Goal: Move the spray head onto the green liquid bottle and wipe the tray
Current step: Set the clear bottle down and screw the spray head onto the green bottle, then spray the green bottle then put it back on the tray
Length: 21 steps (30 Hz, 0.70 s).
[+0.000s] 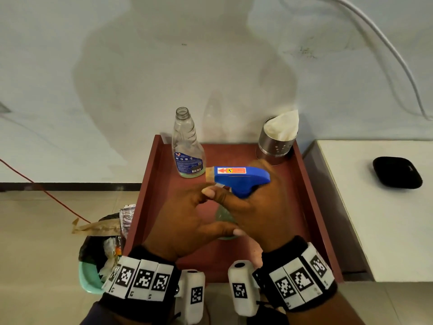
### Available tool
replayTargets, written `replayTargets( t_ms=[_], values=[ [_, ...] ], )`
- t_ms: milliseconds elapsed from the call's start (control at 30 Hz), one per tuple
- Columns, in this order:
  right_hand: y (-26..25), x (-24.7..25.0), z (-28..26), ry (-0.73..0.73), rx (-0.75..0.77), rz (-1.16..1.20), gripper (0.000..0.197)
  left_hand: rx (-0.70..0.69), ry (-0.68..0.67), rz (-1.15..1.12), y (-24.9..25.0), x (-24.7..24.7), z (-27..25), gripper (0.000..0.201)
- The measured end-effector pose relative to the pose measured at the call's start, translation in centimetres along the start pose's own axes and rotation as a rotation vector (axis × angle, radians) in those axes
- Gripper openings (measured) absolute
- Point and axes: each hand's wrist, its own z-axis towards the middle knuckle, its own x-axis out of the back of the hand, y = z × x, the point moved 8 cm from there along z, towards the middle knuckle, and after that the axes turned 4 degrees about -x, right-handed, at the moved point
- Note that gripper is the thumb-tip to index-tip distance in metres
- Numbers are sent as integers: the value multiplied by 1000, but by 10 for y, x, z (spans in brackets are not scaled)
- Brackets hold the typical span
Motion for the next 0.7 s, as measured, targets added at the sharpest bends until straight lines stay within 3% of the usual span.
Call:
replayTargets(
  t_ms=[133, 233, 333, 500, 567, 700],
  values=[
    [3, -10, -2, -152, 18, 170, 40, -5, 47, 33, -9, 3, -3, 47],
    [-1, -13, -9, -296, 84, 366, 42, 14, -46, -65, -15, -8, -4, 38],
    [6, -14, -10, -347, 40, 467, 45, 23, -105, -102, -16, -16, -3, 35],
    [16, -18, -9, -288, -75, 503, 48, 59, -106, 112, -28, -15, -6, 72],
    [17, -20, -6, -286, -141, 515, 48, 118, -103, 186, -34, -11, -6, 78],
    [20, -18, -7, -197, -238, 459, 12, 300, -96, 397, -51, 7, -18, 70]
  ],
)
